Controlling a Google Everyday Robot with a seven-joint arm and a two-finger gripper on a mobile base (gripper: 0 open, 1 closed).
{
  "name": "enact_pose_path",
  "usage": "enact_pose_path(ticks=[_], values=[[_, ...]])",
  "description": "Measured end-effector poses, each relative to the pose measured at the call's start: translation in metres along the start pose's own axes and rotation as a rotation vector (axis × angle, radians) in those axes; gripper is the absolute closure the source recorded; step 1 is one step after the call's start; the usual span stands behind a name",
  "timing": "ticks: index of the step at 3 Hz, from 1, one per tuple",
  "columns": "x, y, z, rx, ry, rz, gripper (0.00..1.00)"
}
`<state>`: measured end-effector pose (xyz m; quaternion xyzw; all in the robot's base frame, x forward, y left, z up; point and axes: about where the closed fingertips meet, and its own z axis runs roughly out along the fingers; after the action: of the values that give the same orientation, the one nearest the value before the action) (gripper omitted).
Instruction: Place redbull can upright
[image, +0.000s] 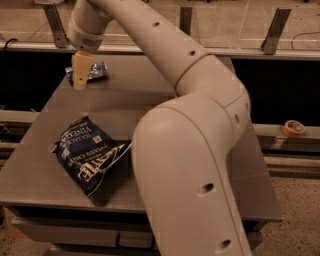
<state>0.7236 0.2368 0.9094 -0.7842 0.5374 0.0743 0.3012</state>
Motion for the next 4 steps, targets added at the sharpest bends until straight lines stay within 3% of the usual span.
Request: enact_pose_path(ticks=[2,3,4], values=[[0.029,-0.013,0.056,-0.046,0.203,0.124,0.0],[0.037,-0.012,0.068,-0.073,0.253,0.154,0.17],[0.036,-0.013,0.072,-0.088,0.257,0.16,0.41]])
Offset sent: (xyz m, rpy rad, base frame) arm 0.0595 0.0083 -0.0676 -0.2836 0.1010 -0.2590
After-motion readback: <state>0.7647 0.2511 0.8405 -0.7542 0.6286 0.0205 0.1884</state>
